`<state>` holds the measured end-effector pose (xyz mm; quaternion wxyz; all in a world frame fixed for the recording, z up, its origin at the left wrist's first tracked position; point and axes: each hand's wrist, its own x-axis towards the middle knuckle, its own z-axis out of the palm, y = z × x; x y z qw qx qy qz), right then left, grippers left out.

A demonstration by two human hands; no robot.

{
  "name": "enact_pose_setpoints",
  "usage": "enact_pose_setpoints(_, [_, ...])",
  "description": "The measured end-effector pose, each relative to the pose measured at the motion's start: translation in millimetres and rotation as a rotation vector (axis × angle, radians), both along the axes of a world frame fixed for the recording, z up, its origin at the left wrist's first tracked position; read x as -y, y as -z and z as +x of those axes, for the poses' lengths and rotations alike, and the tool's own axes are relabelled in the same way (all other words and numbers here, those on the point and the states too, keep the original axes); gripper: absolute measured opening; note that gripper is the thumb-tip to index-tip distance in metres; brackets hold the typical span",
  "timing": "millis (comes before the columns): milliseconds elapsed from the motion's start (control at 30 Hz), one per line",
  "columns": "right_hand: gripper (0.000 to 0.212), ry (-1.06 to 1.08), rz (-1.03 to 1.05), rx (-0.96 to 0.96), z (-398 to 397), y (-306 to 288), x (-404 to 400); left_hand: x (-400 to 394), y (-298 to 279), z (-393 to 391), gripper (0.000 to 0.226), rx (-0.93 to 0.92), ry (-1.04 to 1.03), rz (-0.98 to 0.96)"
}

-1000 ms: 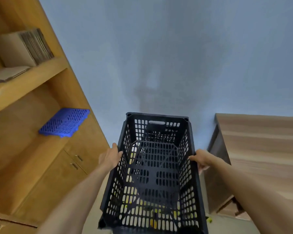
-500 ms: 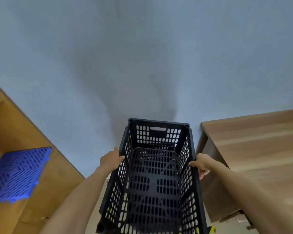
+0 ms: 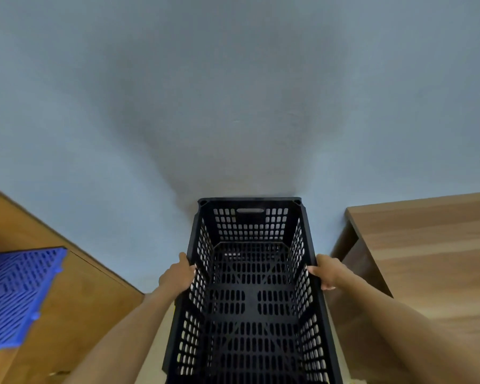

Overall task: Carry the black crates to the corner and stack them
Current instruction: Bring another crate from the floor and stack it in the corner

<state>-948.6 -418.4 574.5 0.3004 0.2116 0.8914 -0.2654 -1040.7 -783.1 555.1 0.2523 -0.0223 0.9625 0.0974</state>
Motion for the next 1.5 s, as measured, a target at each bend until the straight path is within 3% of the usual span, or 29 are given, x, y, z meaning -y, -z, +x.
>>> enact_pose_setpoints(133, [0.033,-0.041,-0.045,0.051,-16.1,0.2,-15.6,-0.8,-6.0,-16.6,0.04,0.119,0.037,-0.031])
enact_pose_setpoints(367, [0.035,-0.004,-0.04,0.064,-16.3,1.6,-14.5,-9.8,-8.1,-10.3,0.041,0.102,0.016,-0.094])
enact_pose_setpoints(567, [0.032,0.069,-0.064,0.025,-4.9,-0.6,-0.6,-13.7,-5.8,6.6,0.036,-0.027,0.016,-0.138])
enact_pose_setpoints(933, [0.029,0.051,-0.011,0.003,14.8,-1.5,15.6,-3.8,-7.3,-6.4,0.039,-0.024,0.128,-0.216])
enact_pose_setpoints(1367, [0.035,0.109,0.148,0.034,17.4,-11.5,36.9,17.3,3.5,1.4,0.04,-0.033,0.137,-0.034])
enact_pose_setpoints(1500, [0.034,0.073,0.274,-0.06,11.2,-6.8,29.7,13.8,6.1,5.6,0.046,0.022,0.099,0.046])
